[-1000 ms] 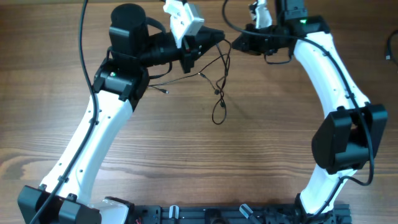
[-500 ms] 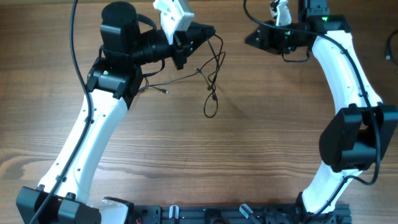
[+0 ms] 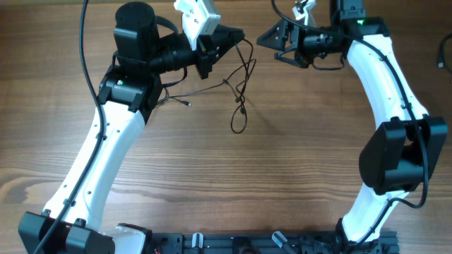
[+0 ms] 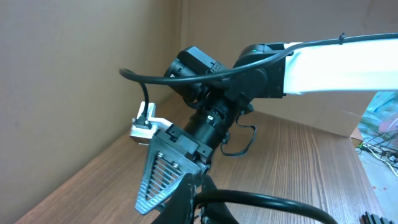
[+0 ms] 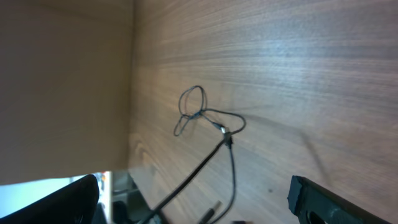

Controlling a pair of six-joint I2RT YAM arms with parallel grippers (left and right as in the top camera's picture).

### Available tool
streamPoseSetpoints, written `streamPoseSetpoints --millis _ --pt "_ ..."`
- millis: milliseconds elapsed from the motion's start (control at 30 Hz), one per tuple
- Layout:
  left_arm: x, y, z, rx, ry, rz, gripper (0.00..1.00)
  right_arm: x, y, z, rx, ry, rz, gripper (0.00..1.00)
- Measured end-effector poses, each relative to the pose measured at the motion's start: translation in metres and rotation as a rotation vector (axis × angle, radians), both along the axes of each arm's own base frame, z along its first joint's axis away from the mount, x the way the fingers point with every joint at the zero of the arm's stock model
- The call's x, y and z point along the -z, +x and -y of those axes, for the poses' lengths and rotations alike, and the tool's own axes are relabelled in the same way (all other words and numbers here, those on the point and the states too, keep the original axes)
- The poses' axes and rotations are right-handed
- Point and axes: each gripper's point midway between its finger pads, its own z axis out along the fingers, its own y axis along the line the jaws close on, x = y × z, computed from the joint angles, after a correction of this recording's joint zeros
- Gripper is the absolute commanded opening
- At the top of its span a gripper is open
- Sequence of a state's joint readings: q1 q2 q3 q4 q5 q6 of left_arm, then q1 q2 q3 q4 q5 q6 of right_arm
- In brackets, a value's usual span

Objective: Untangle cables

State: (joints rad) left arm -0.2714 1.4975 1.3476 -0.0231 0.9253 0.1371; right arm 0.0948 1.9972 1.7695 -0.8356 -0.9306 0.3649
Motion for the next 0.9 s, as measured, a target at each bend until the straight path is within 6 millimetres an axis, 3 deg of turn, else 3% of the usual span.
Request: streamPoseSetpoints --millis 233,400,467,500,533,567,733,900 --pt "-0.003 -0.002 -0.001 0.000 -0.002 0.007 0.04 0.012 -0.002 -0.004 0.158 -0.018 -0.226 0.98" --pt "-0.004 -0.002 -0.001 -0.001 -0.003 0.011 0.04 0.019 -0.022 -0.040 0.121 -0.054 -0.285 0.97" --pt "-0.004 -0.001 -0.004 -0.007 -0.002 0.013 0.04 0.023 -0.032 -0.054 0.090 -0.061 -0.301 0.88" --pt "-0.005 0.001 -0.006 -0.014 -0.002 0.014 0.04 0.027 -0.036 -0.059 0.081 -0.065 -0.314 0.73" --pt "-0.004 0.003 -0.010 -0.025 -0.002 0.014 0.04 0.031 -0.041 -0.064 0.071 -0.068 -0.323 0.26" --pt "-0.004 0.004 -0.012 -0.029 -0.002 0.014 0.04 0.034 -0.042 -0.065 0.071 -0.069 -0.328 0.04" --pt "-0.005 0.009 -0.020 -0.050 -0.001 0.014 0.04 0.037 -0.039 -0.061 0.091 -0.079 -0.327 0.04" --pt "-0.005 0.009 -0.020 -0.051 -0.001 0.014 0.04 0.046 -0.021 -0.045 0.173 -0.156 -0.272 0.04"
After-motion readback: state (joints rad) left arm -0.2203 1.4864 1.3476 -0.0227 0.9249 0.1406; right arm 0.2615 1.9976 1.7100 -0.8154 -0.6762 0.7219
